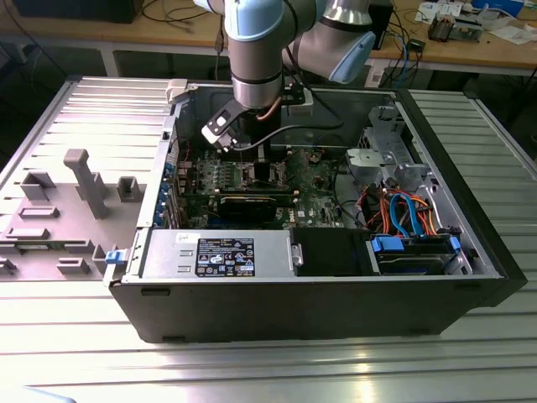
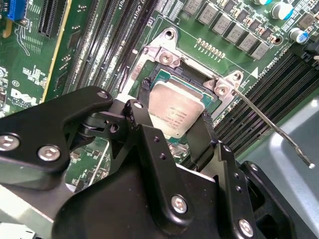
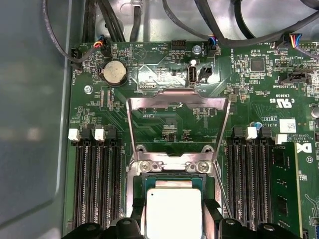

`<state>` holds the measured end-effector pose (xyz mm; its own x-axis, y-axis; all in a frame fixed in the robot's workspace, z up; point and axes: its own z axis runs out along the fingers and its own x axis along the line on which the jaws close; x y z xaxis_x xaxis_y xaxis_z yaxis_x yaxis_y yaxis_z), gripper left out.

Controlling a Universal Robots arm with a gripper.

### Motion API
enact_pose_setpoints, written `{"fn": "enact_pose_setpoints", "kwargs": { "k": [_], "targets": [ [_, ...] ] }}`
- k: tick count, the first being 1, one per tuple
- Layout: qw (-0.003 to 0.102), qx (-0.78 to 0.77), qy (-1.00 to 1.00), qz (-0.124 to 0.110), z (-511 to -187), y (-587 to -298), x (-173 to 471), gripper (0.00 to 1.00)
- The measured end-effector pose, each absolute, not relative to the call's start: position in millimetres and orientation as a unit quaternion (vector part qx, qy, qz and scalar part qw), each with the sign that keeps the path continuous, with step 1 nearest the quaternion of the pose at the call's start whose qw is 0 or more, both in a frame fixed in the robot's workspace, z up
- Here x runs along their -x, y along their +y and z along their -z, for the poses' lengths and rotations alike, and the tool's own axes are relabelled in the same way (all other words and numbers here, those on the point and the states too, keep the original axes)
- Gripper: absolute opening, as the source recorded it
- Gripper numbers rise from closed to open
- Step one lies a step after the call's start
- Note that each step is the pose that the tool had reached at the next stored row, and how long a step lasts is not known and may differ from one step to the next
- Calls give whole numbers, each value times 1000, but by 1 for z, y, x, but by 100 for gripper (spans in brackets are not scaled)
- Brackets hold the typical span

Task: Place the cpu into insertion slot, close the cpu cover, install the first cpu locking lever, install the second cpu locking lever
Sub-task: 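Place the cpu into insertion slot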

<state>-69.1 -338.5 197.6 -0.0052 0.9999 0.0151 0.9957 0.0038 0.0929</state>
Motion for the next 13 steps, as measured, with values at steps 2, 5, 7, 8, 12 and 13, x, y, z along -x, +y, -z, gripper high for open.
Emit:
{"fn": "enact_pose_setpoints", "kwargs": {
  "k": [2,5,7,8,12,13],
  "targets": [
    [27,-705,708,-38,-197,-339,69,54],
    [27,-705,708,-38,-197,-338,69,54],
    [27,-705,707,-38,-197,-338,69,62],
    [27,-705,707,-38,-197,-339,69,62],
    [27,-705,707,-38,-200,-339,69,62],
    [27,-705,707,-38,-200,-338,69,62]
  ]
}}
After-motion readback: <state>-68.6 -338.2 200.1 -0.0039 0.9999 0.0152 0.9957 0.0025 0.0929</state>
